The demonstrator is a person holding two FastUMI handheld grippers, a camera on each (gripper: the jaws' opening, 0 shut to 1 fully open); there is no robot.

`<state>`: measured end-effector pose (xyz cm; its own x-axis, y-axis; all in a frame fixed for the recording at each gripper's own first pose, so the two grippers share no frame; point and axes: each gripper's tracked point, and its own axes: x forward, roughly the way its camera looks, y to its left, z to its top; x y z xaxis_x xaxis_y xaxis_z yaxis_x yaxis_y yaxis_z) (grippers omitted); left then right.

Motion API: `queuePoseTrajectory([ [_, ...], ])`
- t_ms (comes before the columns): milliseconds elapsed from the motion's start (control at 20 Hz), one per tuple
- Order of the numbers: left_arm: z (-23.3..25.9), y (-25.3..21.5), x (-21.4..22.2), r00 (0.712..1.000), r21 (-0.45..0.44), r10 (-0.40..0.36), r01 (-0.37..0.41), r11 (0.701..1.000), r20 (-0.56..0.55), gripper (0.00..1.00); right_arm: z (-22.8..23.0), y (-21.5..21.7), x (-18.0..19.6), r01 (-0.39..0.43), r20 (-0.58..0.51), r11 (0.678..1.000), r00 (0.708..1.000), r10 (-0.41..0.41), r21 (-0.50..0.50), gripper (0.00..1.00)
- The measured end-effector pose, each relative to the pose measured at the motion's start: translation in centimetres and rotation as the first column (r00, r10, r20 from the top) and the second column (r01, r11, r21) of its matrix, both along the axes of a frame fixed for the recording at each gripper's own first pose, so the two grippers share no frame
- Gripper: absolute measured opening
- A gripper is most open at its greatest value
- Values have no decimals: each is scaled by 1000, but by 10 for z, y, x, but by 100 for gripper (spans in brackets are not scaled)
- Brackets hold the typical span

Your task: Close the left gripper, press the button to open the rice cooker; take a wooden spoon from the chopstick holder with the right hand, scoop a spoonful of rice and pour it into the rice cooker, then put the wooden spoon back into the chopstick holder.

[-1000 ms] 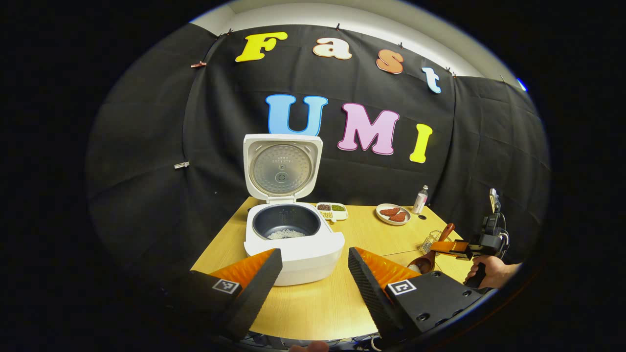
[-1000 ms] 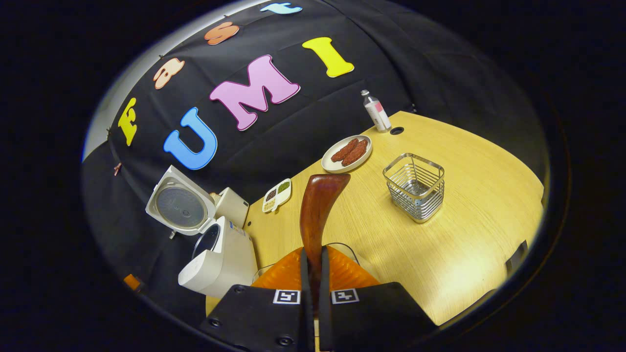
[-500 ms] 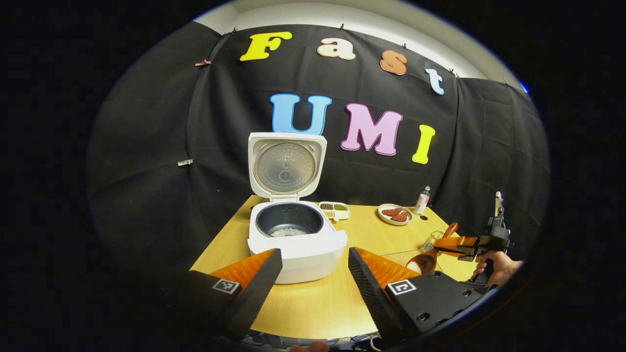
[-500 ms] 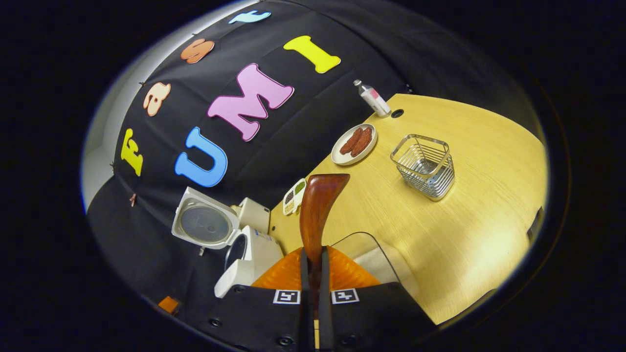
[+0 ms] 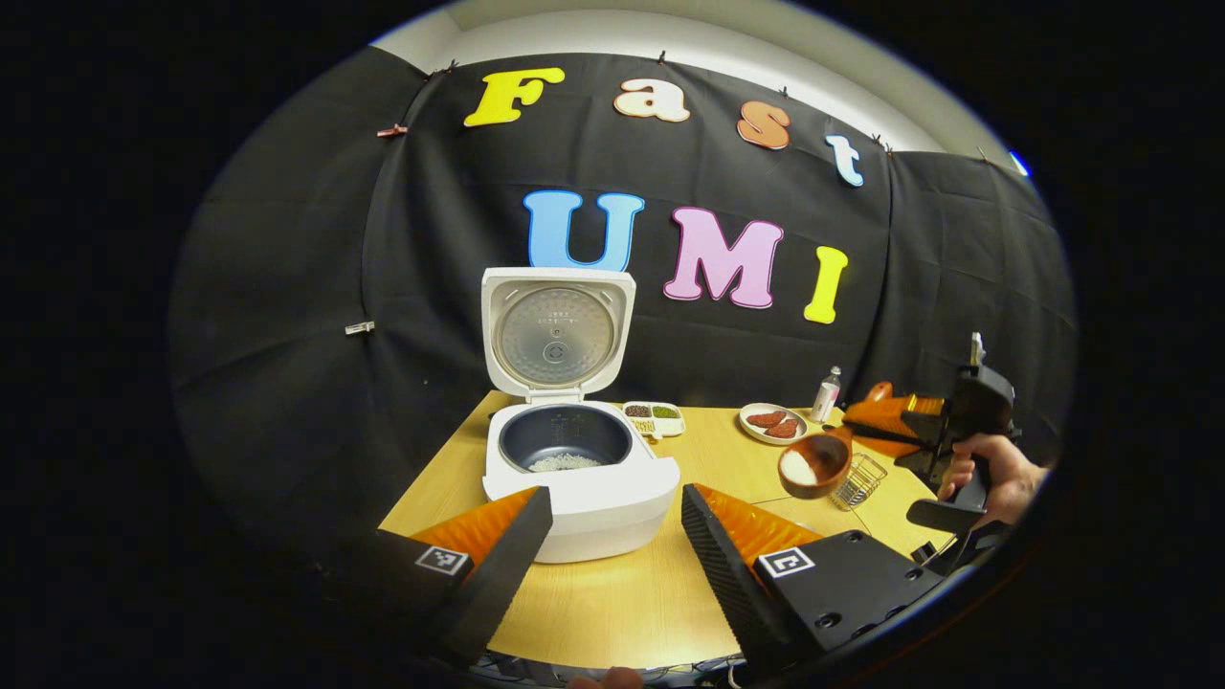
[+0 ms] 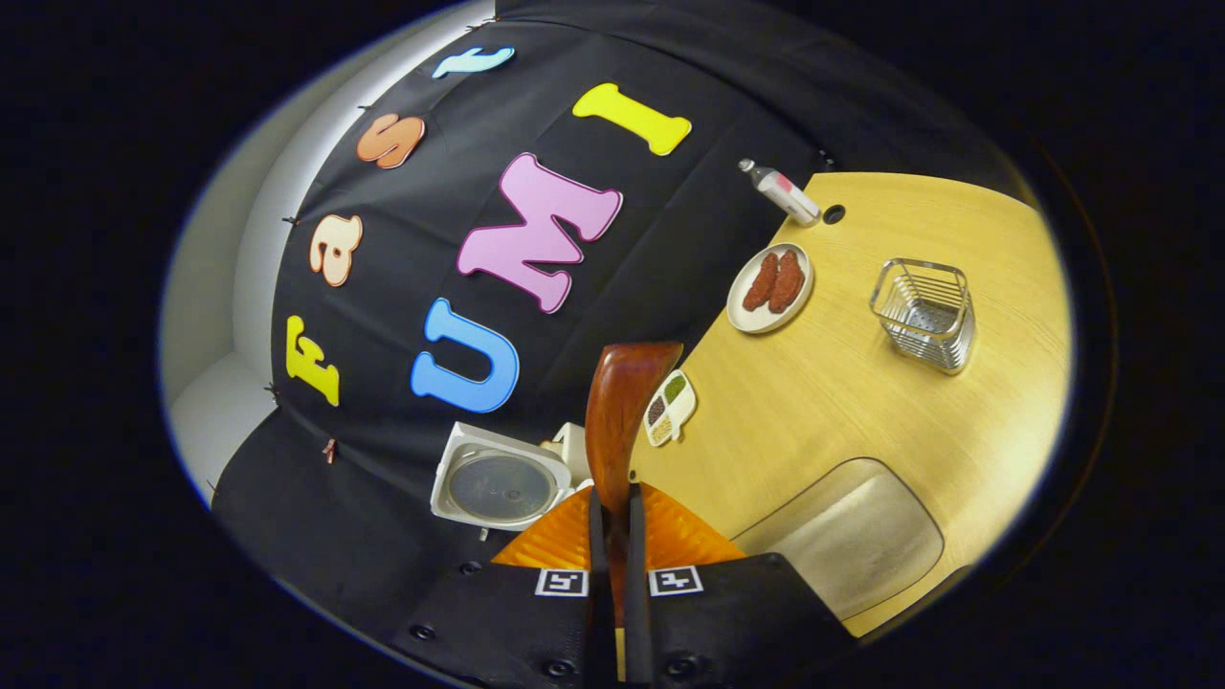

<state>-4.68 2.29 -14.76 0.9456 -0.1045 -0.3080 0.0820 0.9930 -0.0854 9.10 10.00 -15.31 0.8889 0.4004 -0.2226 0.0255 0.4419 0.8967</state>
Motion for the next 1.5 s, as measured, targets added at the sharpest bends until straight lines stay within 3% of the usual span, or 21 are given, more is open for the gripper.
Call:
queuePoseTrajectory([
  [550,-8,16,5,1000,-29,29,-29,999,-4,94,82,149,64,-110,110,994,988,111,-10,8],
  [850,-14,20,5,999,-59,36,-37,998,-26,94,80,218,100,-145,134,978,977,165,-148,8],
  [1150,-24,25,7,998,-93,45,-49,994,-45,94,38,257,134,-152,88,960,980,177,-236,8],
  [1300,-30,34,8,997,-101,52,-58,993,-56,94,11,272,141,-167,72,928,977,202,-333,8],
  [1500,-39,45,11,995,-103,61,-69,992,-74,94,-6,293,144,-192,102,841,955,279,-507,8],
])
